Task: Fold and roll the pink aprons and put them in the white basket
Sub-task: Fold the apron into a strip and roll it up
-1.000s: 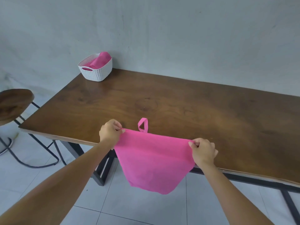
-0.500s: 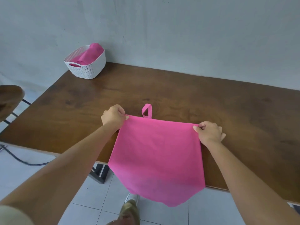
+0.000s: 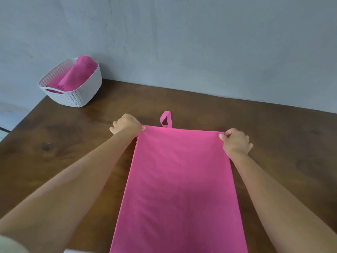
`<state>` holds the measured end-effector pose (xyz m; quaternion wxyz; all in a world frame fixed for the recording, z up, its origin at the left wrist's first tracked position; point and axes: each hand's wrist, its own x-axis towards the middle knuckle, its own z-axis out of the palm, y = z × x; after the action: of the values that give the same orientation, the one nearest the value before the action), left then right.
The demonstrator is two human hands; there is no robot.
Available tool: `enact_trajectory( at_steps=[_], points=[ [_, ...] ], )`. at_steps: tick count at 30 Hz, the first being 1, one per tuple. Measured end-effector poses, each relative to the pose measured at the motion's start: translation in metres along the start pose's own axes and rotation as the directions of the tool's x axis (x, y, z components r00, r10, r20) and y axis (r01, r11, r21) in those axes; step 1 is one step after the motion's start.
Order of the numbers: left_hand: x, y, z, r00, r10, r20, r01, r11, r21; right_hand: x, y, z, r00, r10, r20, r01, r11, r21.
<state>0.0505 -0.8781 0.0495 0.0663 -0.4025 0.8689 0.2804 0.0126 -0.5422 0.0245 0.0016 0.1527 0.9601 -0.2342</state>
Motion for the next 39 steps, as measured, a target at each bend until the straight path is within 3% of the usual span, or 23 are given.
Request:
enact_trajectory(
  at_steps=[4,15,23,31,39],
  points=[
    [0.037,0.027,0.004,1.0,-0.009,-0.008,0.01,1.0,0.02,0.039,-0.021,0.001,0.999,-0.027,0.033,0.028,0.999,-0.044],
    [0.123,0.089,0.02,0.998,0.027,-0.053,-0.025,0.999,0.027,0.14,-0.064,0.013,0.979,0.174,0.109,-0.162,0.98,-0.113],
    [0.162,0.12,0.023,0.994,0.08,-0.078,-0.073,0.994,0.087,0.192,-0.068,0.024,0.957,0.287,0.046,-0.283,0.956,-0.075],
    [0.184,0.126,0.026,0.987,0.12,-0.111,-0.111,0.99,0.088,0.209,-0.069,0.033,0.955,0.287,-0.072,-0.289,0.957,-0.011],
    [0.179,0.125,0.034,0.968,0.2,-0.151,-0.184,0.976,0.114,0.206,-0.07,0.032,0.97,0.244,0.006,-0.241,0.959,-0.151]
  ],
)
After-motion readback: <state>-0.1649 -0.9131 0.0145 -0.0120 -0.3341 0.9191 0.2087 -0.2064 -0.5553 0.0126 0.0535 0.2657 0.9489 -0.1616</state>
